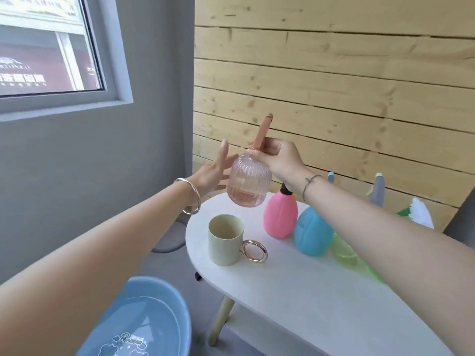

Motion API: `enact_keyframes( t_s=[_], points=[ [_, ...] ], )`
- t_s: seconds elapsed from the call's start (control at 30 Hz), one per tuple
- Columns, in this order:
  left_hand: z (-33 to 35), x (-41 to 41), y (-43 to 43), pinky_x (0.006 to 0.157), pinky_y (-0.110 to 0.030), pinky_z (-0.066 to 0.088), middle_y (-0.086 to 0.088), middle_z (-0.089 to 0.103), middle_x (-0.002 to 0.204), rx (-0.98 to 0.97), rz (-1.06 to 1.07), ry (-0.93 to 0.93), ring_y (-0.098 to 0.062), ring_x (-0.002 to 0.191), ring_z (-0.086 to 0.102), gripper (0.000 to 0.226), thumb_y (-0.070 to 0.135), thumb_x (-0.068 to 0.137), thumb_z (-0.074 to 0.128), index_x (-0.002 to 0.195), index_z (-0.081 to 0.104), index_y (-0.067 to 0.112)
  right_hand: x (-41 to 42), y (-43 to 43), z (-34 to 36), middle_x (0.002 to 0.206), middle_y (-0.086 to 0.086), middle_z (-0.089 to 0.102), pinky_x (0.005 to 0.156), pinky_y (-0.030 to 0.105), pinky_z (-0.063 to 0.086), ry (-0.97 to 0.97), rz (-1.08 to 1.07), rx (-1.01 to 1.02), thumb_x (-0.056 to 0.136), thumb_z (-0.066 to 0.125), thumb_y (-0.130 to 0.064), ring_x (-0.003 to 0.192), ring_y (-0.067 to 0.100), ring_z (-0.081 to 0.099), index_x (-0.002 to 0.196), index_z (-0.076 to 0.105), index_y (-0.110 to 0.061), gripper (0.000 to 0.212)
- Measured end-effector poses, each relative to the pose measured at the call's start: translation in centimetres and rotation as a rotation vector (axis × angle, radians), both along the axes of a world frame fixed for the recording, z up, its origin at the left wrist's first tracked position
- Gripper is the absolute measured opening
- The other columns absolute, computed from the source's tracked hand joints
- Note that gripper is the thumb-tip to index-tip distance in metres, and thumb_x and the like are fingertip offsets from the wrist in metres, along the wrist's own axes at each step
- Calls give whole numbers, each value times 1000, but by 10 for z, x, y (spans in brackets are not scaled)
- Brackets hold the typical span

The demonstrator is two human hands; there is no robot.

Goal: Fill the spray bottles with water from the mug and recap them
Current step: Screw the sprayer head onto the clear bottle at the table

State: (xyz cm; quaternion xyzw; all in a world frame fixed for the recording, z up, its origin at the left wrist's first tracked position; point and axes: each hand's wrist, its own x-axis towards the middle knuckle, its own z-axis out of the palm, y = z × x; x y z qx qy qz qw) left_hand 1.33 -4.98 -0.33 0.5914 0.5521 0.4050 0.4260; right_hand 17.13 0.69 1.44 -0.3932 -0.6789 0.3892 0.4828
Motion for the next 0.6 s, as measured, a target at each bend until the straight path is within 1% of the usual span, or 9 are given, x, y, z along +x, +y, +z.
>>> enact_keyframes(
  t_s=[0.07, 0.13, 0.2, 0.27, 0.37, 0.47, 0.6],
  points=[
    [-14, -8, 16, 106, -32, 34, 2, 34, 155, -37, 30, -2, -24, 135, 42, 73, 66, 94, 4, 149, 33, 27, -13, 16, -15, 93, 4, 69, 77, 10, 51, 10, 0, -34, 81, 72, -5, 83, 10, 64, 98, 69, -5, 17],
    [-29, -10, 30, 108, -34, 31, 1, 31, 157, -72, 40, -1, -27, 138, 39, 73, 66, 93, 4, 149, 31, 28, -21, 31, -33, 89, 0, 69, 82, 15, 52, 4, -9, -70, 81, 73, -7, 85, 10, 64, 94, 68, -10, 14],
    [-43, -10, 43, 113, -40, 29, 1, 30, 157, -101, 39, -20, -27, 140, 37, 74, 66, 93, 2, 150, 31, 28, -26, 45, -50, 87, -5, 69, 88, 22, 52, 3, -21, -100, 81, 73, -8, 88, 11, 65, 93, 68, -14, 14],
    [-56, -10, 53, 116, -44, 26, 1, 29, 157, -125, 36, -33, -27, 141, 35, 76, 67, 92, 1, 150, 30, 27, -27, 55, -65, 88, -7, 68, 87, 20, 50, 0, -20, -103, 82, 72, -7, 90, 11, 64, 95, 67, -14, 15],
    [-73, -12, 67, 116, -43, 27, 2, 31, 157, -170, 37, -59, -26, 139, 37, 81, 71, 89, 0, 149, 33, 26, -27, 65, -85, 88, -6, 68, 90, 23, 50, 15, -35, -119, 83, 71, -5, 90, 12, 64, 92, 66, -14, 14],
    [-88, -13, 76, 115, -40, 28, 1, 32, 156, -205, 28, -84, -25, 138, 39, 84, 72, 88, 0, 148, 35, 24, -26, 72, -102, 91, 0, 68, 92, 26, 50, -5, -51, -135, 83, 70, -4, 90, 14, 63, 95, 66, -9, 13],
    [-100, -11, 81, 113, -37, 29, 1, 33, 156, -245, 8, -98, -24, 139, 38, 87, 74, 87, 1, 148, 36, 23, -23, 77, -119, 94, -1, 68, 93, 27, 50, -18, -67, -165, 84, 70, -6, 93, 13, 64, 99, 67, -11, 17]
  ],
)
